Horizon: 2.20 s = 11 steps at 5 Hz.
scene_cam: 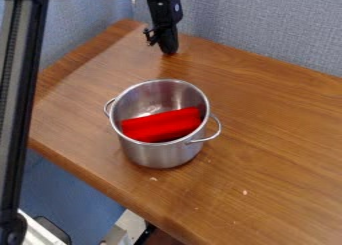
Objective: Put the red object in the metal pot
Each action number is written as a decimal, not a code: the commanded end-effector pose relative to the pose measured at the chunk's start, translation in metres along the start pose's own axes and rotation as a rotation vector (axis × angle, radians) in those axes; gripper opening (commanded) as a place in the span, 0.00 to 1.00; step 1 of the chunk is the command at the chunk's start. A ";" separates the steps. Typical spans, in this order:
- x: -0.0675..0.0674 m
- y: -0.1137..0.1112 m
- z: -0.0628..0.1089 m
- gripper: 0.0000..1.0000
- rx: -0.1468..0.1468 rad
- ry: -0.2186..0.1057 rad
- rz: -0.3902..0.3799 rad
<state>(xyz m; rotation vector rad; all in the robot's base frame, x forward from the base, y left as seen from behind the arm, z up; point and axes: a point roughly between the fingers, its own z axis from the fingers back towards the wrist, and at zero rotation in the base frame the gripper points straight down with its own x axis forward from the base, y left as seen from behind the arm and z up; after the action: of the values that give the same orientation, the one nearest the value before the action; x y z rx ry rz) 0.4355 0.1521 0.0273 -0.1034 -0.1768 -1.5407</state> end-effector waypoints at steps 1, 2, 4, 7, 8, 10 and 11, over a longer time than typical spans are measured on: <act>0.008 0.001 0.018 0.00 0.037 0.013 -0.015; 0.009 -0.004 0.013 0.00 0.025 -0.002 -0.007; 0.018 0.003 0.004 1.00 0.002 -0.023 0.058; 0.021 0.000 0.033 1.00 0.010 -0.009 0.075; 0.023 -0.004 0.051 1.00 0.021 0.003 0.078; 0.022 -0.013 0.057 0.00 0.005 0.002 0.034; 0.023 -0.016 0.045 0.00 -0.024 -0.022 -0.029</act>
<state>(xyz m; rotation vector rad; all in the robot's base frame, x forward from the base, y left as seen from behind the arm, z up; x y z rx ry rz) 0.4134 0.1336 0.0368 -0.2272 -0.1337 -1.5592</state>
